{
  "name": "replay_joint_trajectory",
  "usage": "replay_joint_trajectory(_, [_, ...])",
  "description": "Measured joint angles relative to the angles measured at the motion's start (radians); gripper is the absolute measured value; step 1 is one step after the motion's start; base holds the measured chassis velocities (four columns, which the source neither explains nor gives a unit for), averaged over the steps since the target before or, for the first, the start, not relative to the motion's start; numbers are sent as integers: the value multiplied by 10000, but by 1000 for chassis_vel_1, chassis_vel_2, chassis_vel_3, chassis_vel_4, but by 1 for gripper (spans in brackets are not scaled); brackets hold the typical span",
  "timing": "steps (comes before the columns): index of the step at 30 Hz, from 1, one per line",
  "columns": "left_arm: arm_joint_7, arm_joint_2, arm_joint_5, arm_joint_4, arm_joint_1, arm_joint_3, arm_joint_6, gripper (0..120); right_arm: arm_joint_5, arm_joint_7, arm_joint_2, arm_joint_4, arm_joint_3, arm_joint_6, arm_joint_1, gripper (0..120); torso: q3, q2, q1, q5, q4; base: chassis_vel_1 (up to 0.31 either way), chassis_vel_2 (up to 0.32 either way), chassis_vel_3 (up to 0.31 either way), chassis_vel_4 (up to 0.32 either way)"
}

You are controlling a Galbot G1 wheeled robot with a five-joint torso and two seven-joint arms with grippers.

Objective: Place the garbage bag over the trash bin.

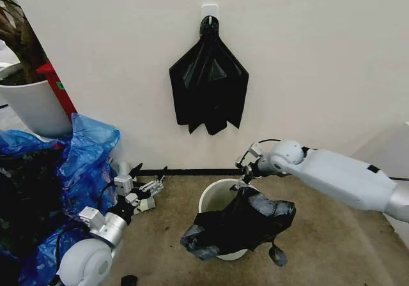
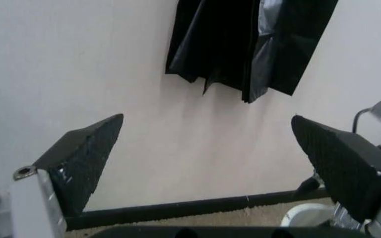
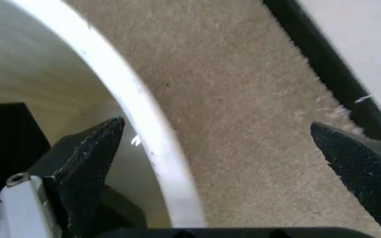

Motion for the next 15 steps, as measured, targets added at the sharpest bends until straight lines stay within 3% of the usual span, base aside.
replay_joint_trajectory(4, [11, -51, 1, -1, -85, 12, 0, 100, 0, -12, 141, -75, -225, 0, 116, 98, -1, 0, 0, -1, -2, 0, 0, 0, 0])
replay_joint_trajectory(8, [161, -180, 23, -1, -217, 77, -4, 100, 85, -11, 354, -59, -489, 0, 299, 77, -1, 0, 0, -1, -3, 0, 0, 0, 0])
replay_joint_trajectory(11, [198, -220, 48, -1, -218, 77, -13, 100, 97, 11, 404, -60, -498, 0, 313, 72, -1, 1, 0, -1, -2, 0, 0, 0, 0])
replay_joint_trajectory(15, [185, -301, 111, 30, -200, 58, -116, 100, 104, 53, 501, -82, -519, -1, 328, 54, -1, 2, -1, 0, -2, 0, 0, 0, 0])
